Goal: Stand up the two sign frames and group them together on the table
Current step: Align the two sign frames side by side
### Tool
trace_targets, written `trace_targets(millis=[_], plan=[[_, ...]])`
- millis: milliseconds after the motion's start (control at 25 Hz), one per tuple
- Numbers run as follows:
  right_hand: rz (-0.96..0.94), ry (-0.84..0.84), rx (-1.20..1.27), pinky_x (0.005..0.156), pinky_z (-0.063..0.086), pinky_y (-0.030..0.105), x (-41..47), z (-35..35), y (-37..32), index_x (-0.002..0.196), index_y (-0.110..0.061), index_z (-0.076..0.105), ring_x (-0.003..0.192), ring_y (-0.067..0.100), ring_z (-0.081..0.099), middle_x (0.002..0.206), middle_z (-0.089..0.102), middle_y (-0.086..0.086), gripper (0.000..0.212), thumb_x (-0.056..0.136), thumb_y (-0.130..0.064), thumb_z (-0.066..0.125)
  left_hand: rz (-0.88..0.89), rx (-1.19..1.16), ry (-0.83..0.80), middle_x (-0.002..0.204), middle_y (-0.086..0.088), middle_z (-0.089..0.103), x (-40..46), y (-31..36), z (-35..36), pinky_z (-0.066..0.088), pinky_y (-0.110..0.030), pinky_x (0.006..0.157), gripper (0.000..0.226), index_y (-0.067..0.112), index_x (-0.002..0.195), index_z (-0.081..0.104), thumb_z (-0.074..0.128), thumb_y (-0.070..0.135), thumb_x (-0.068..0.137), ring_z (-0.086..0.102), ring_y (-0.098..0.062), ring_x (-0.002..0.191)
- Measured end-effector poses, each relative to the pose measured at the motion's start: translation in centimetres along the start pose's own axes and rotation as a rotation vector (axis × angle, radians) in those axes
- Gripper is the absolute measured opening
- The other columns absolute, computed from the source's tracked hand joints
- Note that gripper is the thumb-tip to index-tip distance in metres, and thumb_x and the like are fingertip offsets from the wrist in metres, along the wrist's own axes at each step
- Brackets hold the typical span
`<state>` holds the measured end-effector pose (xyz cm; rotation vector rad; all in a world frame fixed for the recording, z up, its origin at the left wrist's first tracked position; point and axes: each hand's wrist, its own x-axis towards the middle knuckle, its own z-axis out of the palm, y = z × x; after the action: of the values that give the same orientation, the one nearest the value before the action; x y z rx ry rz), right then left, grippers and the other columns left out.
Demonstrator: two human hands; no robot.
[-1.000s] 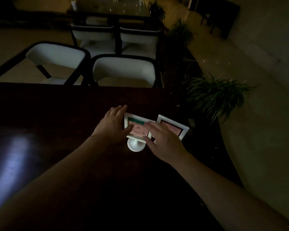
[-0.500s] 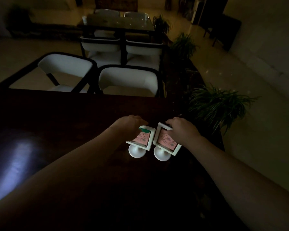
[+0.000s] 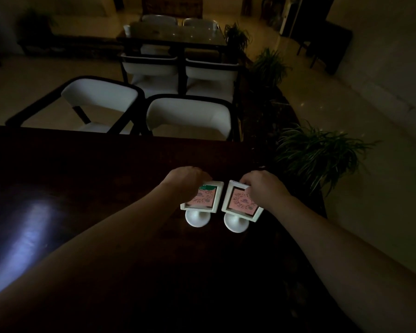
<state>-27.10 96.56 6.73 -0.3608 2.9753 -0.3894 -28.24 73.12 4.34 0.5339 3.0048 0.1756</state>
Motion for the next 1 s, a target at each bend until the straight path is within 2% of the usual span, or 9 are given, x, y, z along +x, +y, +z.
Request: trace_targets(millis=[120,280,680,760,920,1000], plan=[[-0.002,0.008,-0.001,0.074,0.055,0.036,0.03,-0.07,-0.24,0.11,-0.022,0.073,0.095,0.022,0.066,0.107,0.071,0.004,0.03,0.088,-0.006,0.061,-0.036,-0.03,-0.021,0.123,0.001,0.062,0.0,0.01,-0.33,0.057,-0.032,0.073,0.043,0.033,0.137,0.052,0.056,0.017,0.097,0.062,-0.019,0.103],[-0.012,0.005,0.008,0.077,0.055,0.036,0.07,-0.27,-0.45,0.11,-0.021,0.073,0.097,0.023,0.065,0.108,0.07,0.004,0.03,0.089,-0.006,0.059,-0.036,-0.047,-0.028,0.126,0.001,0.061,-0.17,-0.07,-0.61,0.056,-0.035,0.078,0.041,0.032,0.136,0.053,0.054,0.017,0.097,0.06,-0.02,0.107],[-0.072,-0.021,0.009,0.083,0.052,0.037,0.14,-0.42,-0.62,0.11,-0.022,0.073,0.101,0.022,0.062,0.112,0.069,0.002,0.026,0.09,-0.01,0.063,-0.032,-0.089,-0.041,0.117,0.0,0.066,-0.21,-0.27,-0.27,0.053,-0.027,0.066,0.039,0.03,0.131,0.058,0.055,0.015,0.095,0.062,-0.017,0.096],[-0.076,-0.014,0.0,0.083,0.051,0.036,0.13,-0.29,-0.49,0.11,-0.022,0.073,0.102,0.022,0.062,0.113,0.069,0.002,0.025,0.09,-0.01,0.063,-0.036,-0.093,-0.043,0.118,0.002,0.066,-0.23,-0.33,-0.01,0.052,-0.027,0.066,0.039,0.031,0.131,0.058,0.055,0.016,0.096,0.062,-0.016,0.095],[-0.076,-0.026,-0.028,0.083,0.05,0.036,0.14,-0.13,-0.5,0.112,-0.022,0.072,0.103,0.024,0.061,0.115,0.068,0.002,0.027,0.09,-0.01,0.062,-0.077,-0.118,-0.059,0.115,0.003,0.066,-0.16,-0.42,0.18,0.047,-0.022,0.058,0.037,0.035,0.13,0.058,0.054,0.019,0.096,0.059,-0.012,0.088],[-0.071,-0.029,-0.03,0.082,0.051,0.035,0.19,-0.1,-0.61,0.111,-0.023,0.072,0.102,0.024,0.062,0.114,0.069,0.002,0.027,0.09,-0.01,0.062,-0.073,-0.11,-0.061,0.114,0.003,0.066,-0.11,-0.33,0.07,0.049,-0.023,0.059,0.037,0.035,0.13,0.058,0.054,0.019,0.096,0.058,-0.012,0.086]])
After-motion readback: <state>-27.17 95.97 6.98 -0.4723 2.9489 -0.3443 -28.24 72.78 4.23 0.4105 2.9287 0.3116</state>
